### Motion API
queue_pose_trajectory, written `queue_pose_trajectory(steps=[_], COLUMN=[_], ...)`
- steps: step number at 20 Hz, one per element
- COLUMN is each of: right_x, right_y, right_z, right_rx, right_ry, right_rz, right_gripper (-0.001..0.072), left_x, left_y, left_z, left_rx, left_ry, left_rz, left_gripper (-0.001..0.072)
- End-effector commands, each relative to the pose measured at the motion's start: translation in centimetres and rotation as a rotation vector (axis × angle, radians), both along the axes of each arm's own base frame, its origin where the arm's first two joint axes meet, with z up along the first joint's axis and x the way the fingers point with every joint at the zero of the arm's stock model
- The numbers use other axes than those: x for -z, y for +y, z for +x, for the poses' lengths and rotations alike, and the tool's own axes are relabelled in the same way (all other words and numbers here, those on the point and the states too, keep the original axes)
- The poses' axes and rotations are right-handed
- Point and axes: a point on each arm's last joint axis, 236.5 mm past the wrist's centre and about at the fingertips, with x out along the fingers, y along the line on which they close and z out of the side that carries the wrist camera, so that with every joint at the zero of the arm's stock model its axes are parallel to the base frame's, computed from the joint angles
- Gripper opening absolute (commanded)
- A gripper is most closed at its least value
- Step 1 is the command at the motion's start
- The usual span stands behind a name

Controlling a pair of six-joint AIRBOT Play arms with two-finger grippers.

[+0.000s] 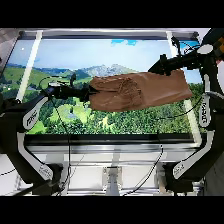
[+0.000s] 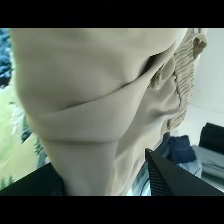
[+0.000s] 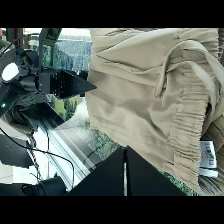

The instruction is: Fold the clothes and pants, and hang the long-sleeved shirts on hangers.

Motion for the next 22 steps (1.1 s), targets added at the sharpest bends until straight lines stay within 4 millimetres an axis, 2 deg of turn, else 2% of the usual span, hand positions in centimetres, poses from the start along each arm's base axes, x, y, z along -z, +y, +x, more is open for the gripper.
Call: queue_pose_trajectory(steps=[1,3,6,8,11,12,15,18,22], right_x=[0.0,0.0,0.0,0.0,0.0,0.0,0.0,0.0,0.8], right_y=[0.0,0.0,0.0,0.0,0.0,0.0,0.0,0.0,0.3], right_z=[0.1,0.1,0.1,0.1,0.1,0.1,0.1,0.1,0.0], right_rx=[0.002,0.002,0.002,0.002,0.002,0.002,0.002,0.003,0.005], right_ry=[-0.002,-0.002,-0.002,-0.002,-0.002,-0.002,-0.001,-0.001,0.014], right_rz=[0.0,0.0,0.0,0.0,0.0,0.0,-0.001,-0.003,-0.014], right_gripper=[0.001,0.001,0.001,0.001,0.001,0.001,0.0009,0.0009,0.0007], left_x=[1.4,3.0,2.5,2.5,2.4,2.3,1.2,-1.9,-4.8], left_y=[1.1,1.8,1.1,0.5,-0.3,-0.3,-0.1,0.3,3.7], left_z=[-2.1,-4.0,-5.1,-5.5,-6.0,-6.2,-6.7,-6.2,-7.5], left_rx=[0.084,0.145,0.184,0.203,0.226,0.235,0.253,0.246,0.252], left_ry=[0.038,0.09,0.113,0.114,0.111,0.116,0.121,0.048,0.023], left_rz=[0.065,0.141,0.115,0.114,0.111,0.106,0.093,0.11,0.294], left_gripper=[0.0498,0.0495,0.0493,0.0452,0.0078,0.0017,0.0012,0.0012,0.0013])
